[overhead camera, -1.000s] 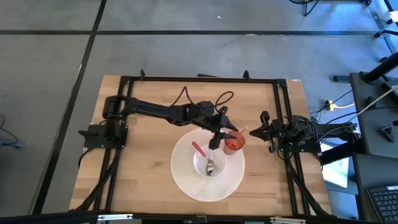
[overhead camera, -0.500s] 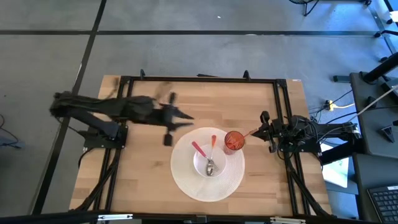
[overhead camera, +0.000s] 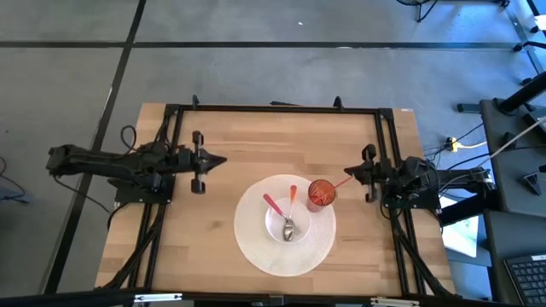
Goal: Pick & Place Utensil
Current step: Return to Home Position
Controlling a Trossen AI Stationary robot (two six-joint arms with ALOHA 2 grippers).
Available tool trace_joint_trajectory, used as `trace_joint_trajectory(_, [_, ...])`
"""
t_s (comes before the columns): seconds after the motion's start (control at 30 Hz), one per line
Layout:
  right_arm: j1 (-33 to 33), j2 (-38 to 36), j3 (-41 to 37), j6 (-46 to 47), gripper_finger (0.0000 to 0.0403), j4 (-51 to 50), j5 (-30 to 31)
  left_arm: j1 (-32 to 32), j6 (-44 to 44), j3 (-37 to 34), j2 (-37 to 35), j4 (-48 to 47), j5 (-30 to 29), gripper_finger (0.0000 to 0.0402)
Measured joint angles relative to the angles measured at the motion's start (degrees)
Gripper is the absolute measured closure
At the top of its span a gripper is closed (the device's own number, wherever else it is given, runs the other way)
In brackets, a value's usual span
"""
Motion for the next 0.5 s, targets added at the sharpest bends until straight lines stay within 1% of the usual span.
trace_joint_trajectory(0.17, [0.00, 0.00, 0.00, 1.14, 0.0400, -4.46, 1.00, 1.76, 0.36, -7.11, -4.24, 0.52, 2.67, 0.0400])
trace_joint_trajectory(0.27, [-0.01, 0.02, 0.00, 1.79, 0.0401, -5.96, 1.90, 2.27, 0.69, -9.21, -5.49, 1.73, 4.54, 0.0400])
trace_joint_trajectory(0.4, [0.00, 0.02, 0.00, 1.68, 0.0401, -6.48, 1.58, 2.21, 5.66, -12.69, -6.13, 2.94, 8.43, 0.0400])
trace_joint_trajectory(0.5, [0.00, 0.00, 0.00, 1.68, 0.0401, -6.37, 1.42, 2.63, 6.43, -15.15, -6.51, 4.87, 7.58, 0.0400])
